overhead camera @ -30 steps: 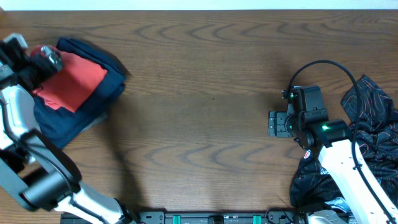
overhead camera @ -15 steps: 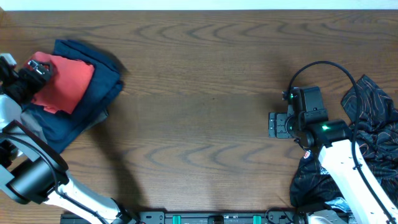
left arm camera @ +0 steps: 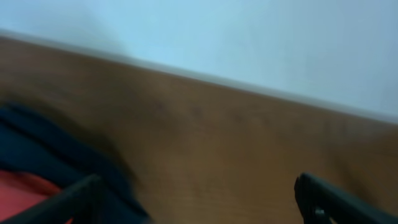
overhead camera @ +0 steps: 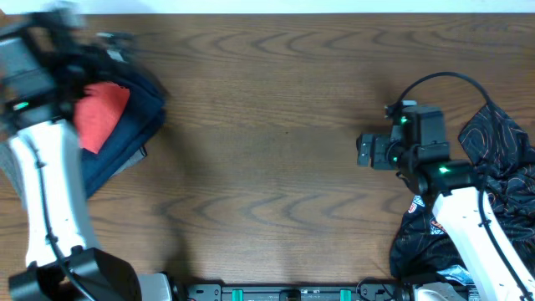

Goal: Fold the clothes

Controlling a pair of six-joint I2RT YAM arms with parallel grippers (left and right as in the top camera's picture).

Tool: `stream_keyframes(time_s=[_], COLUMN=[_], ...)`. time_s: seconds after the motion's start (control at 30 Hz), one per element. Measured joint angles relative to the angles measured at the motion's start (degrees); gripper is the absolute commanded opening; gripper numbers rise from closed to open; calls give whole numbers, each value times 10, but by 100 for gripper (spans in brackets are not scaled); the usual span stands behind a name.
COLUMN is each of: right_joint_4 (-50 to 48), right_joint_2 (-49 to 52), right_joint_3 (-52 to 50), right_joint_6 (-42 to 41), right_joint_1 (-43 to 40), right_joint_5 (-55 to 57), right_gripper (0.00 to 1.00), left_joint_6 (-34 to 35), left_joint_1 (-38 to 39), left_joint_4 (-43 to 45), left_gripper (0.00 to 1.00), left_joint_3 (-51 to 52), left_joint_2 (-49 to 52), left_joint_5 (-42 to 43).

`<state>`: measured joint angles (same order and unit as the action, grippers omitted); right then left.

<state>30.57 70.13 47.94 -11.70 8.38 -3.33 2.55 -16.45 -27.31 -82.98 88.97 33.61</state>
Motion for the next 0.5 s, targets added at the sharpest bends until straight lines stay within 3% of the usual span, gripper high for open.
stream_keyframes(time_s=[0.23,0.37,0.5], right_joint_4=[54,160,241], right_joint_2=[8,9,9], right_joint_3=[0,0,0], right_joint_6=[0,0,0], right_joint_1=[-95,-135,-142], right_joint_5=[-81,-97,-102], right_gripper=[99,99,99], left_joint_6=[-15,-12,1], left_joint_1=[172,214,218], left_joint_4=[-271,-414,-492], left_gripper=[98,98,98], left_joint_3=[10,17,21], left_joint_2=[44,45,42], left_joint_5=[-148,-206,-230])
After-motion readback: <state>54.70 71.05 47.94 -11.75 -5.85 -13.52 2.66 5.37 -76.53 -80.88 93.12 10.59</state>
